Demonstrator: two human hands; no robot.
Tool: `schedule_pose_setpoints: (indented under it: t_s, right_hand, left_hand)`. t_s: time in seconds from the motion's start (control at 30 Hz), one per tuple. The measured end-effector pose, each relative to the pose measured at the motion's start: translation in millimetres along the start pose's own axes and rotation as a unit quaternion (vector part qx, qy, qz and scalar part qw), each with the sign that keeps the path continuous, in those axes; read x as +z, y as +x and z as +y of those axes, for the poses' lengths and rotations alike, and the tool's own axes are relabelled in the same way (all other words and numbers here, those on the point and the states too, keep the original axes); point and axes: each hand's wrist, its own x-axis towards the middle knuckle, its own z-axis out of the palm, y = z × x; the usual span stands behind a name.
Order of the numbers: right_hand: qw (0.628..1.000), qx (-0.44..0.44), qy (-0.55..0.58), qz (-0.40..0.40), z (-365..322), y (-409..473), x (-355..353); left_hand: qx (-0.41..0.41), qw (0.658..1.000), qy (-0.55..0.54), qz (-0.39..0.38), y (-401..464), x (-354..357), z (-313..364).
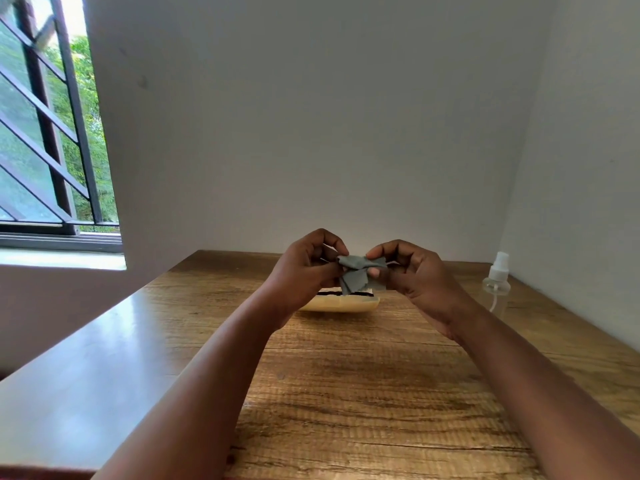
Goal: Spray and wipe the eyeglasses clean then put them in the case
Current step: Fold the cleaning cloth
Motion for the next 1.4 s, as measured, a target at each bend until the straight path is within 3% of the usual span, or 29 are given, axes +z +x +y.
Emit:
schedule_pose_setpoints:
  t_s: [0.33,0.7,1.4]
  right_hand:
    - [0.999,0.029,0.035,-0.018,2.7,3.7,-3.5]
    - [0.999,0.022,0.0,-0.03,-0.9,-1.0,-4.0]
    - [0.998,0.044,0.051,0.01,0.8,3.0,-1.6]
  left_hand:
    - [-0.004,1.0,0.018,0.005,2.7,-2.2,-2.1]
    - [-0.009,1.0,-0.007,-0.012,1.3,-2.7,-1.0]
    - [-0.043,0.998,0.012,-0.041,0.6,-1.0,0.1]
